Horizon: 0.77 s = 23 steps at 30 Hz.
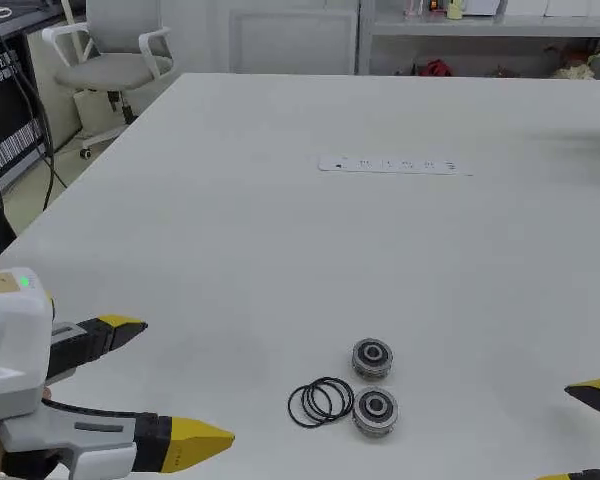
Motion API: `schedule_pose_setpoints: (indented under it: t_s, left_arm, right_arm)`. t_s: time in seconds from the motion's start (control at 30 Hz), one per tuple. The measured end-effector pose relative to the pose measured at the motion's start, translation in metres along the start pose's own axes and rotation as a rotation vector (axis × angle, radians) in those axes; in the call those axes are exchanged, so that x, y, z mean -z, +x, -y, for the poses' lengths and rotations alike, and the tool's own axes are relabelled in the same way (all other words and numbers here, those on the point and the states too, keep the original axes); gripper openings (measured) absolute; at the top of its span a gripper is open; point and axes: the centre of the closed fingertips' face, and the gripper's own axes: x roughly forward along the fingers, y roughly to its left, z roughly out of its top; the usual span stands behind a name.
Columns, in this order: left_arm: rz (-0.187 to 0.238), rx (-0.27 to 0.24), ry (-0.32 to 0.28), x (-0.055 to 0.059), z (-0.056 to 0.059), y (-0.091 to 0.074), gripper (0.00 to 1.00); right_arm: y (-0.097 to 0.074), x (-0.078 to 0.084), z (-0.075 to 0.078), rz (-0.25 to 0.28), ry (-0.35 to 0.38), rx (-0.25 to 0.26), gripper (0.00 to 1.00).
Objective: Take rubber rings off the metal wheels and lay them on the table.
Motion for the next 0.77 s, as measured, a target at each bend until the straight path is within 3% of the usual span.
schedule_pose_setpoints:
  t_s: [0.23, 0.33, 0.53, 0.6, 0.67, 0.77]
  left_arm:
    - [-0.019, 0.014, 0.009, 0.005, 0.010, 0.002, 1.00]
    - [-0.037, 0.008, 0.009, 0.010, 0.010, 0.001, 1.00]
    - [-0.042, -0.018, 0.019, 0.010, 0.007, -0.001, 0.98]
    - [-0.047, -0.027, 0.008, 0.012, 0.005, -0.002, 0.96]
    - [-0.056, -0.042, -0.013, 0.015, 0.002, -0.003, 0.96]
    - [-0.021, -0.063, -0.063, 0.012, -0.002, -0.006, 0.96]
  right_arm:
    - [0.006, 0.008, -0.008, -0.040, -0.014, -0.017, 0.99]
    - [0.004, 0.010, -0.003, -0.047, -0.028, 0.008, 0.98]
    - [0.002, 0.014, -0.005, -0.060, -0.039, 0.005, 0.94]
    - [0.003, 0.018, -0.005, -0.088, -0.058, 0.007, 0.93]
    - [0.003, 0.016, -0.005, -0.081, -0.063, 0.003, 0.93]
    - [0.003, 0.016, -0.007, -0.077, -0.063, -0.004, 0.91]
